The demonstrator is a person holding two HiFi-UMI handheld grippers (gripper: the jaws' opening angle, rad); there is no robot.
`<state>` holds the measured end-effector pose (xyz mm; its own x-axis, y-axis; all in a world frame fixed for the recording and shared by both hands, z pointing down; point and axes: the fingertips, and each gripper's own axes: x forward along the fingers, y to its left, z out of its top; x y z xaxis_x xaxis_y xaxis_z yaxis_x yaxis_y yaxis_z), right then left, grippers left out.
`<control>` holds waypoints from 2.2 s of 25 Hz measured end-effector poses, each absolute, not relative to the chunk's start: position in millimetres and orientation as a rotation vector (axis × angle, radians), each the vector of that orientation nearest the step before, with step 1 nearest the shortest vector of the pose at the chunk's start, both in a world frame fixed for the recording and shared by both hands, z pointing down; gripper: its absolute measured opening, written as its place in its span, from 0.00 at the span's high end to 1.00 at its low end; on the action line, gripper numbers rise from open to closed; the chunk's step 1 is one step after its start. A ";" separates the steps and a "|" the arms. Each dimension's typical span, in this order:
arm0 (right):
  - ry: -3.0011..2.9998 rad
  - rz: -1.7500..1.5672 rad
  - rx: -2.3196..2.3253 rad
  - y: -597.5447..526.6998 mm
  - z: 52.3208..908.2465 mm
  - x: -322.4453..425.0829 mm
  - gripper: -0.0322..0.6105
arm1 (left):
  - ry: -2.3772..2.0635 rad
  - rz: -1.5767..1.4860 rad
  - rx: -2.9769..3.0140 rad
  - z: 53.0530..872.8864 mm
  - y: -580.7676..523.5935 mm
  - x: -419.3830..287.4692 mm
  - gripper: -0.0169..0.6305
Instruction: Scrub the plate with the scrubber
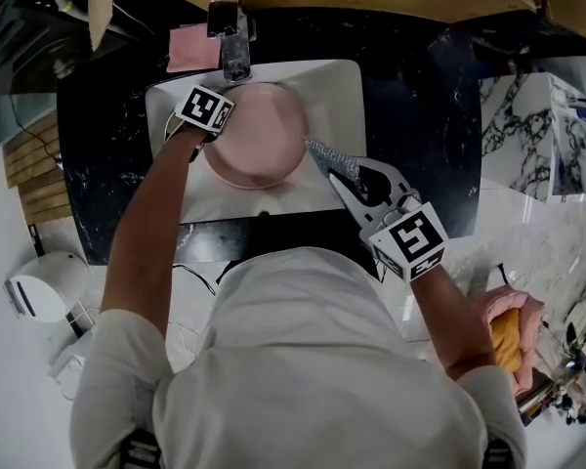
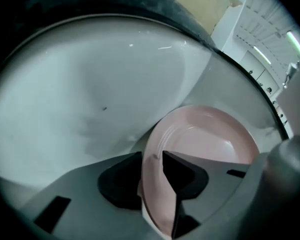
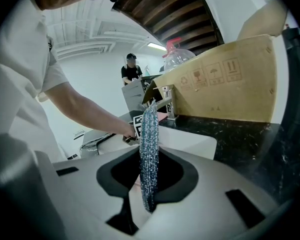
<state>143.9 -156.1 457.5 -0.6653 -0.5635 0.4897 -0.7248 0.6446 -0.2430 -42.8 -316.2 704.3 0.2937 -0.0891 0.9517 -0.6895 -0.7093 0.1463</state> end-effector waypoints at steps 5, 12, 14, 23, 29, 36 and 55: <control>-2.496 0.607 1.022 -157.2 459.8 143.1 0.83 | -0.685 1.485 2.012 705.4 -315.2 -46.8 0.87; -2.498 0.605 1.014 -156.8 459.4 138.6 0.83 | -0.755 1.286 1.979 687.8 -310.5 -49.6 0.93; -2.499 0.604 1.006 -157.1 459.4 136.5 0.83 | -0.775 1.241 1.982 680.2 -309.6 -50.9 0.94; -2.530 0.589 0.965 -159.9 458.5 126.0 0.83 | -0.872 1.072 2.020 639.7 -299.7 -53.6 0.96; -2.559 0.571 0.927 -161.6 454.6 118.3 0.83 | -0.977 1.070 2.056 611.4 -291.7 -64.7 0.96; -2.587 0.527 0.907 -161.2 448.1 110.1 0.83 | -1.034 1.030 2.163 575.6 -283.6 -70.4 0.96; -2.486 0.231 0.950 -176.2 445.6 60.3 0.83 | -1.201 0.688 2.118 478.7 -230.1 -114.0 0.95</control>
